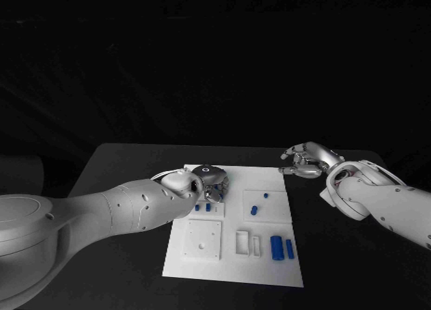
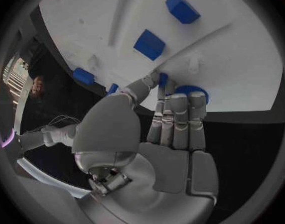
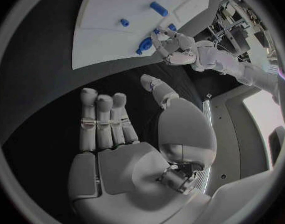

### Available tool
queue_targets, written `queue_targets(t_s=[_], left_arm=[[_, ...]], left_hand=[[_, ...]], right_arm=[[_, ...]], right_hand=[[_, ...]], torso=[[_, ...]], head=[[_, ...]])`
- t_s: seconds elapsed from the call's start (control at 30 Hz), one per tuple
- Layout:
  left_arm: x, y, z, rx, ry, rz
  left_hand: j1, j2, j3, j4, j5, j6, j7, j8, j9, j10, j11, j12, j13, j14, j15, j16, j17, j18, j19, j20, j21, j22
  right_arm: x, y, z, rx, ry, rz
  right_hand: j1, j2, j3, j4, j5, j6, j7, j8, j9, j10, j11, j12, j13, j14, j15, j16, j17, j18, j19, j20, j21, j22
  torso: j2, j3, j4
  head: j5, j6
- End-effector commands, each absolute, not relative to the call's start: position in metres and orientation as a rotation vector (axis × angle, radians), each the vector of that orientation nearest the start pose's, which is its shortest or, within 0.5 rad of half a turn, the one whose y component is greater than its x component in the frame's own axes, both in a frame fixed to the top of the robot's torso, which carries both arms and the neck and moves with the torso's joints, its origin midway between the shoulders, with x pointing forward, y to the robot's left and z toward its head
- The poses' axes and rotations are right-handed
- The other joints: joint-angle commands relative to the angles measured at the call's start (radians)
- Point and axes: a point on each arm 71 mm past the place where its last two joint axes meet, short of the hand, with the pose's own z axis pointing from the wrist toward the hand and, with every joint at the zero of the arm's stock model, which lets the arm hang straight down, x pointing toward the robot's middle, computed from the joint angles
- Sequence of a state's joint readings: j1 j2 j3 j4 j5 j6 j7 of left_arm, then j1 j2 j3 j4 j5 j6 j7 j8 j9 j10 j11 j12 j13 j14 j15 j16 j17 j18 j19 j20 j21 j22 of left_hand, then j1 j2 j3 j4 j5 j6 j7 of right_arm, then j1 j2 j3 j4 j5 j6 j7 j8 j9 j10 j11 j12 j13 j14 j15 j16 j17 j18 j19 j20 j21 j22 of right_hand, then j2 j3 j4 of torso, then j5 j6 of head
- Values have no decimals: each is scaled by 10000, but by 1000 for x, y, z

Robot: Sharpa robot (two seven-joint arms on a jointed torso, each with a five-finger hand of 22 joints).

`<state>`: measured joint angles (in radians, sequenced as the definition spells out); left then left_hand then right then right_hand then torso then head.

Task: Assemble the parts on the task board

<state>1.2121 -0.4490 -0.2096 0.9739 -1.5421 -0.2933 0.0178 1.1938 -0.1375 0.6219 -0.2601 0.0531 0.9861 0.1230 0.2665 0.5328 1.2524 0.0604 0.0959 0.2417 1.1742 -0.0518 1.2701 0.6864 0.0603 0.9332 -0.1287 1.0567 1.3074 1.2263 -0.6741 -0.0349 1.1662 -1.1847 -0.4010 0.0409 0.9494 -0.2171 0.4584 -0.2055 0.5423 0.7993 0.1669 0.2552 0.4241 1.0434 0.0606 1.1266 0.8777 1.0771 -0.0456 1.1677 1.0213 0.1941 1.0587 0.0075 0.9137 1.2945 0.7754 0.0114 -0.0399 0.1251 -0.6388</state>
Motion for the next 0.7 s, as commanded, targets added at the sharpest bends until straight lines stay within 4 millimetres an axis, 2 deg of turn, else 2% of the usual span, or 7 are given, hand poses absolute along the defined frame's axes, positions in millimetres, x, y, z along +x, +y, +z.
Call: queue_targets(t_s=[0.03, 0.2, 0.37, 0.7], left_arm=[[546, 153, -267, 4422, 17935, -4458], [546, 152, -266, 4393, 17662, -4547], [546, 153, -263, 4344, 17330, -4642], [545, 153, -260, 4265, 16826, -4821]], left_hand=[[111, 86, 30, -100, -12, 38, -2, 26, -21, 68, -5, -11, 15, 57, -10, 72, -27, 719, 52, -170, -11, 118], [225, 175, 85, -173, -7, 197, -57, 109, -17, 243, -44, 39, 62, 111, -47, 119, -90, 714, 119, -197, -3, 99], [415, 336, 159, -241, 7, 527, -178, 273, 10, 587, -179, 150, 158, 336, -181, 199, -201, 732, 314, -287, 50, 72], [552, 465, 197, -261, 17, 757, -264, 366, 16, 813, -274, 194, 242, 555, -276, 186, -353, 731, 499, -373, 63, 25]], right_arm=[[552, -222, -183, 1056, 15763, 6921], [552, -222, -183, 1055, 15755, 6925], [552, -222, -183, 1051, 15749, 6927], [552, -222, -183, 1049, 15729, 6928]], right_hand=[[-12, 113, 55, 9, 25, -13, 66, 41, -13, -74, -10, 56, -17, -85, -11, 42, -10, 677, 18, 16, -52, 13], [-12, 113, 55, 8, 25, -12, 66, 42, -14, -73, -10, 57, -18, -85, -11, 44, -11, 677, 19, 16, -52, 14], [-12, 113, 55, 7, 25, -11, 66, 42, -14, -73, -11, 57, -18, -85, -12, 45, -12, 677, 19, 15, -52, 14], [-12, 113, 54, 6, 25, -11, 65, 43, -14, -73, -11, 58, -19, -85, -12, 46, -13, 677, 20, 15, -53, 16]], torso=[[-6, -1, 5], [-5, -7, 2], [-5, -12, 2], [-5, -14, 6]], head=[[-12, -7], [-7, -10], [-9, -2], [-3, 10]])
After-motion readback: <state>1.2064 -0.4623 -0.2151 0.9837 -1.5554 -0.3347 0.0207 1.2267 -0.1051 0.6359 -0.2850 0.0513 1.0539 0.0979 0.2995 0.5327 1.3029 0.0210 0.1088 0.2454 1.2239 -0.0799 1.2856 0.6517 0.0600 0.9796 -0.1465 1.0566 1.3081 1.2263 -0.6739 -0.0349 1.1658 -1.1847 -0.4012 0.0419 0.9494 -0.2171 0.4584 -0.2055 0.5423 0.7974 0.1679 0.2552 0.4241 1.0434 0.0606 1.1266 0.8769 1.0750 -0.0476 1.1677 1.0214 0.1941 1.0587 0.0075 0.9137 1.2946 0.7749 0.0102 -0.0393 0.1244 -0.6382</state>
